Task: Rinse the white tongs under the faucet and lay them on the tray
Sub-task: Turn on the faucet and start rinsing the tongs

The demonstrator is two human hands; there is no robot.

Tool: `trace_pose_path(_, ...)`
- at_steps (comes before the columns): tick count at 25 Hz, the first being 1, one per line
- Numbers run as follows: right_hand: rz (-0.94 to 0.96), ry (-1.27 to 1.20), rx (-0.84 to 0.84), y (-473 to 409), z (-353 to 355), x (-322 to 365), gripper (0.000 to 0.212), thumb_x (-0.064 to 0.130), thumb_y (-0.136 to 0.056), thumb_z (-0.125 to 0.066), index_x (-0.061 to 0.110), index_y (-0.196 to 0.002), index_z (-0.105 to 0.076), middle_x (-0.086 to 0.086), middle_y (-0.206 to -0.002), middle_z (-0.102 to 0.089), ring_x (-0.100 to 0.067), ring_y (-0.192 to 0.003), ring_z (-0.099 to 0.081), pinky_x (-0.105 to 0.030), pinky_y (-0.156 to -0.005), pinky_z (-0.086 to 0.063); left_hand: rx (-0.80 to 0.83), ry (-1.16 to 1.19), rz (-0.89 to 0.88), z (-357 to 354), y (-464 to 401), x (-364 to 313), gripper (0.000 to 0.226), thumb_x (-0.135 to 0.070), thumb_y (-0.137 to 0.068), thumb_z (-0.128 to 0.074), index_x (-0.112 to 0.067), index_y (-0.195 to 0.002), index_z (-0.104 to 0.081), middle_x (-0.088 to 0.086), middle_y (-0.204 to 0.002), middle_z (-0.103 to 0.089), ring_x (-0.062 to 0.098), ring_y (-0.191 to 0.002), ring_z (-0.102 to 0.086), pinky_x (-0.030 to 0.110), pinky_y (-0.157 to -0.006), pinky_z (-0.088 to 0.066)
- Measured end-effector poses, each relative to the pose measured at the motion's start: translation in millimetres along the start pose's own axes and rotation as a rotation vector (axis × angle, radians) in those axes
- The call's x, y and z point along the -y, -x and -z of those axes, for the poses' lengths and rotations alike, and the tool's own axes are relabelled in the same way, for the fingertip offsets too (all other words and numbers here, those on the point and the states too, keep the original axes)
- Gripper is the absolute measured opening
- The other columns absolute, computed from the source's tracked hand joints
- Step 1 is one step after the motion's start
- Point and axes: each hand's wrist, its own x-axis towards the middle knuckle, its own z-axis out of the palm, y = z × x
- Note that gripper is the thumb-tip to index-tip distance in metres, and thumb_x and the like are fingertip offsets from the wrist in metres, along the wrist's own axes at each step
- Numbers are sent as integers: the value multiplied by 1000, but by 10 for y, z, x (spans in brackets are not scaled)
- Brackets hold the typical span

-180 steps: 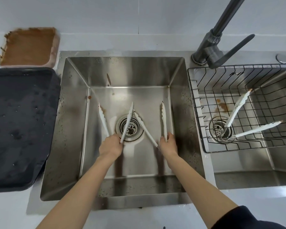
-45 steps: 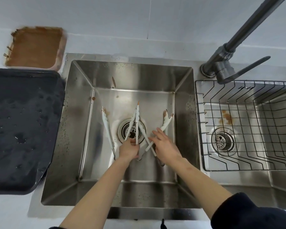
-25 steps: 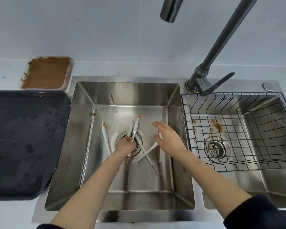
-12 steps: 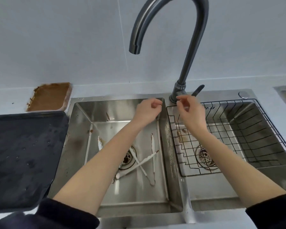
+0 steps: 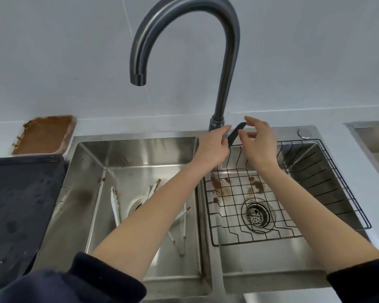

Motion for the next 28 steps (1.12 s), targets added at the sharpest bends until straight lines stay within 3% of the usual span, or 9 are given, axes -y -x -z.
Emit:
trace_pose_path(4,2,-5,52,-136,5,-74,35,13,-92,-50,9,-127,-53,-11,-130,-53,-18,-108,-59,-12,-81,-36,25,-51,18,-95,-111,-21,45,-3,-94,-36,-11,-137,-41,12,-138,-52,24,-126,-50,21,-98,-36)
trace_pose_path(6,-2,-7,44,-173,-32,-107,31,11,-92,-50,7,-122,-56,-13,-124,-59,-18,-103,-60,-12,-79,-37,42,-62,4,-131,-115,-3,46,-1,-92,-36,-12,-136,-44,12,-134,-56,25,-122,-52,17,-91,-36)
trace_pose_path(11,-20,-74,28,-206,-78,-133,23,11,-90,-54,4,-111,-59,-12,-114,-64,-9,-88,-54,-10,-74,-38,31,-27,-5,-151,-122,56,50,4,-89,-37,-14,-135,-45,10,-134,-56,23,-125,-50,16,-95,-33)
trace_pose_path(17,-8,-78,40,-133,-61,-170,21,8,-88,-56,2,-108,-59,-14,-111,-64,-9,-86,-53,-16,-76,-42,16,-29,20,-189,-105,100,47,3,-88,-40,-12,-132,-47,9,-133,-57,20,-124,-51,9,-88,-30)
trace_pose_path(25,-6,-71,52,-98,-49,-201,20,7,-88,-57,1,-106,-59,-15,-108,-65,-11,-86,-55,-18,-76,-43,24,-47,16,-219,-96,122,45,2,-88,-41,-11,-131,-45,8,-133,-56,21,-123,-51,8,-83,-28)
trace_pose_path(28,-7,-70,46,-88,-62,-214,19,7,-87,-58,1,-106,-60,-15,-107,-65,-11,-86,-56,-18,-76,-43,21,-54,11,-231,-87,128,46,2,-88,-41,-11,-131,-45,8,-133,-56,21,-123,-52,12,-87,-31)
